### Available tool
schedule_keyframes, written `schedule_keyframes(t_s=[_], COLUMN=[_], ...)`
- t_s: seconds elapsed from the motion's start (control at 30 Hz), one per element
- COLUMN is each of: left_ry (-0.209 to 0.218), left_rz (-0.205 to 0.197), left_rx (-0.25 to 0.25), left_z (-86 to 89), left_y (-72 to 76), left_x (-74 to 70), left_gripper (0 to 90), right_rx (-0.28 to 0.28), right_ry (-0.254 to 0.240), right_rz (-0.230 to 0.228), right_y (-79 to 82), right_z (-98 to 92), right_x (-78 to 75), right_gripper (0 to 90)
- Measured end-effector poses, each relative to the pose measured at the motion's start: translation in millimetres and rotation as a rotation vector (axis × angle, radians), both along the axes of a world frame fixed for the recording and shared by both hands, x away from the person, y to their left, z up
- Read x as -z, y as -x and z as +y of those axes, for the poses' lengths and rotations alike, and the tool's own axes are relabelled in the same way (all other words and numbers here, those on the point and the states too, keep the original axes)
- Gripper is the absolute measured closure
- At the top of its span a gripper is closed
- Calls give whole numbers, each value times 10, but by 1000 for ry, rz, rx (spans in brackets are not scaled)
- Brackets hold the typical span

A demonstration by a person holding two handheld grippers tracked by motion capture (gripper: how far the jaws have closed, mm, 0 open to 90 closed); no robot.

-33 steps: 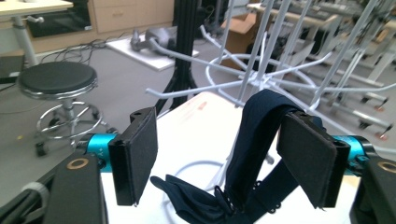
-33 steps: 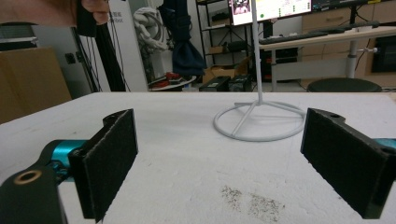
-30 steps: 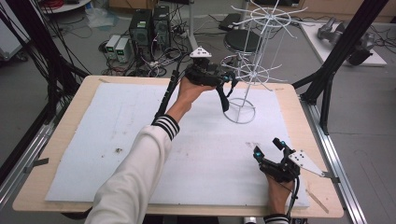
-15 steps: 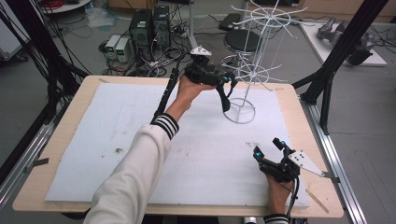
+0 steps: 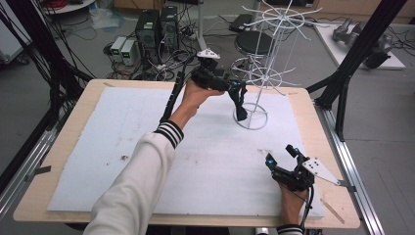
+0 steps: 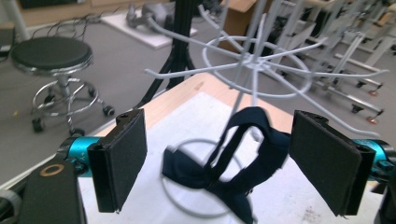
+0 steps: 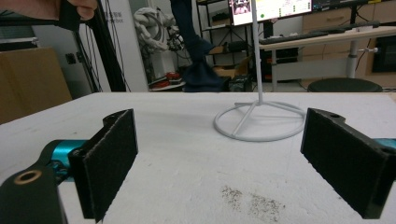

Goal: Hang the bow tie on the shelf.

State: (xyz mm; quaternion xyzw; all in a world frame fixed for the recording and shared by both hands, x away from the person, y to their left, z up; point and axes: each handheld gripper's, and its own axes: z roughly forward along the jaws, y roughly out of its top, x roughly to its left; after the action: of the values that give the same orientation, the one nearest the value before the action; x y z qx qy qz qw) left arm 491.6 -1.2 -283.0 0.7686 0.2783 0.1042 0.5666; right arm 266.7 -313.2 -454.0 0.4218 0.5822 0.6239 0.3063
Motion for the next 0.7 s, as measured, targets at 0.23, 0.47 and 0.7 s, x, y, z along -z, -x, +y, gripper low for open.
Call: schedule_keyframes(t_s=[0.23,0.47,0.7], left_ry=[-26,24,46], left_rz=[-85,-139,-179], left_rx=[11,11,-57], left_z=[254,765,1455], left_y=[184,551,956], left_x=[88,306,548], left_gripper=[198,197,197], right_rx=[-5,-2,-1], right_ry=[8,18,34], right_rz=[-9,-12,-19], right_y=[4,10,23], right_z=[4,14,29], right_x=[1,0,0], right_gripper=[101,101,101])
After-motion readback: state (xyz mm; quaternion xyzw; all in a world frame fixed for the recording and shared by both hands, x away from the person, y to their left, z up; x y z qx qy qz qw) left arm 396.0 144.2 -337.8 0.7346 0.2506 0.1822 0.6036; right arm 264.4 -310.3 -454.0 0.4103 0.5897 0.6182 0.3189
